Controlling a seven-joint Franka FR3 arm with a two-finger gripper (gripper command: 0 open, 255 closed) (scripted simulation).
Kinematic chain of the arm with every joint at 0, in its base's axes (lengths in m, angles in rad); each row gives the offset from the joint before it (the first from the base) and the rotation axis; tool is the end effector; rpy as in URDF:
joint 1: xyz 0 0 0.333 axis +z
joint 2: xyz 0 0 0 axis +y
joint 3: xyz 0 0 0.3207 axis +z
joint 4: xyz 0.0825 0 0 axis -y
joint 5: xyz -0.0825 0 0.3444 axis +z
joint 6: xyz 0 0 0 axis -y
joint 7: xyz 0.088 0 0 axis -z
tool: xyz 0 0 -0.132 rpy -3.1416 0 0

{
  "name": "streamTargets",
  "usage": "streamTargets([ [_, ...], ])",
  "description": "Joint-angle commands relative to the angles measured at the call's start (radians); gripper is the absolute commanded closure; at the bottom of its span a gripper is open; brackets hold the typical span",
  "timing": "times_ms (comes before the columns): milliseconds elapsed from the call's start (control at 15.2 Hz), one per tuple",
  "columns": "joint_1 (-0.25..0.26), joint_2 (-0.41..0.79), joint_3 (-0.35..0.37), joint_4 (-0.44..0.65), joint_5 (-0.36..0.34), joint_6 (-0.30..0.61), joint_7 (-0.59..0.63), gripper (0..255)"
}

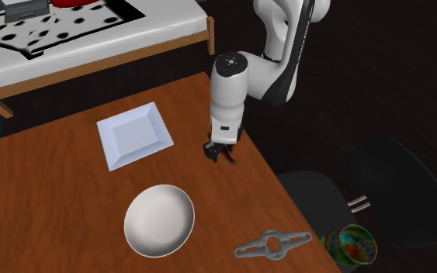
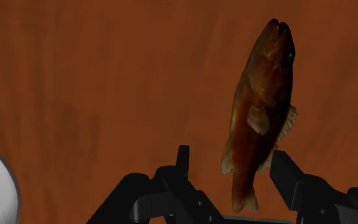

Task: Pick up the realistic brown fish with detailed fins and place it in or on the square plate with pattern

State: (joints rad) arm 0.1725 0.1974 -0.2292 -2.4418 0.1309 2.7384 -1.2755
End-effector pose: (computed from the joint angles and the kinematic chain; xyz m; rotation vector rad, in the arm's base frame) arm 0.4817 -0.0328 0.2491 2.6220 1.6216 0.1420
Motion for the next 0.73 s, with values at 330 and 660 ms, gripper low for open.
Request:
streamTargets([
  [330,0.001,0.001,0.0,-0.001,0.0,0.002,0.002,255],
  [660,0.004,-0.026,-0.008,0.0,-0.018,-0.025,0.013,255],
])
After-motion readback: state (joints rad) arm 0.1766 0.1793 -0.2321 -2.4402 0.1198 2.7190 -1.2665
